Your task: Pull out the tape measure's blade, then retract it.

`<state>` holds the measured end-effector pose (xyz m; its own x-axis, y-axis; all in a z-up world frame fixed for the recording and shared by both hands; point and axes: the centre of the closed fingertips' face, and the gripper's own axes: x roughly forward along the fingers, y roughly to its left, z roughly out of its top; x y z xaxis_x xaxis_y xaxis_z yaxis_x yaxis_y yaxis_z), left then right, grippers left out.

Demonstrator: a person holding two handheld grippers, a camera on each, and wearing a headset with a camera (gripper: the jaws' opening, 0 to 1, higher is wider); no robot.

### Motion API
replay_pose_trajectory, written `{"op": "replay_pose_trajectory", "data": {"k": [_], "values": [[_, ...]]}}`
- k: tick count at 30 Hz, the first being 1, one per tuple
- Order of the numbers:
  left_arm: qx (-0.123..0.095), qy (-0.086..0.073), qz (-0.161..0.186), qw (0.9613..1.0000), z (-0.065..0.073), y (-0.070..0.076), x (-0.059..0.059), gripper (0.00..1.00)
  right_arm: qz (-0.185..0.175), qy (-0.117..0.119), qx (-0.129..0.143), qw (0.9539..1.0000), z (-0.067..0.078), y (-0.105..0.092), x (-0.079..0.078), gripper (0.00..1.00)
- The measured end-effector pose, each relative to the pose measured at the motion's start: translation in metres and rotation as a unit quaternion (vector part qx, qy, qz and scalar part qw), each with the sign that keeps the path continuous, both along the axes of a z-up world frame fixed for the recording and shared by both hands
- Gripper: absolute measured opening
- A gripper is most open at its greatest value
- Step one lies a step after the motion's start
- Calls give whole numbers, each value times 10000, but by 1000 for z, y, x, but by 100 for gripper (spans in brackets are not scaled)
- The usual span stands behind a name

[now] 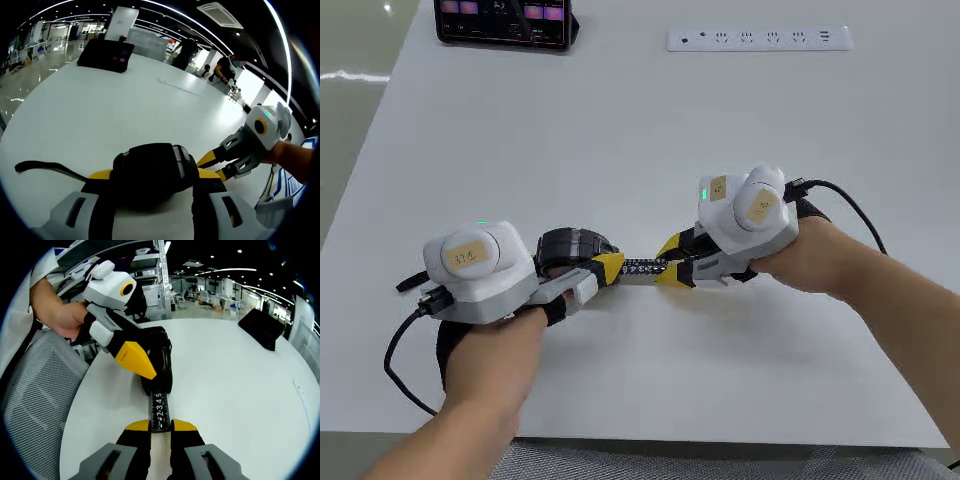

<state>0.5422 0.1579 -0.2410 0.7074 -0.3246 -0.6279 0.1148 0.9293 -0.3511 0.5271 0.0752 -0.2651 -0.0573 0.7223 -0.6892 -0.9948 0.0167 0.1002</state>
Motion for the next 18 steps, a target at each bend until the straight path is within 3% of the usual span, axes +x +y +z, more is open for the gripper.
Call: {"op": "replay_pose_trajectory", "data": {"k": [18], "values": [[-11, -5, -4, 10000, 0, 0, 0, 58, -8, 31, 143, 9999, -1, 19, -1, 11]]}}
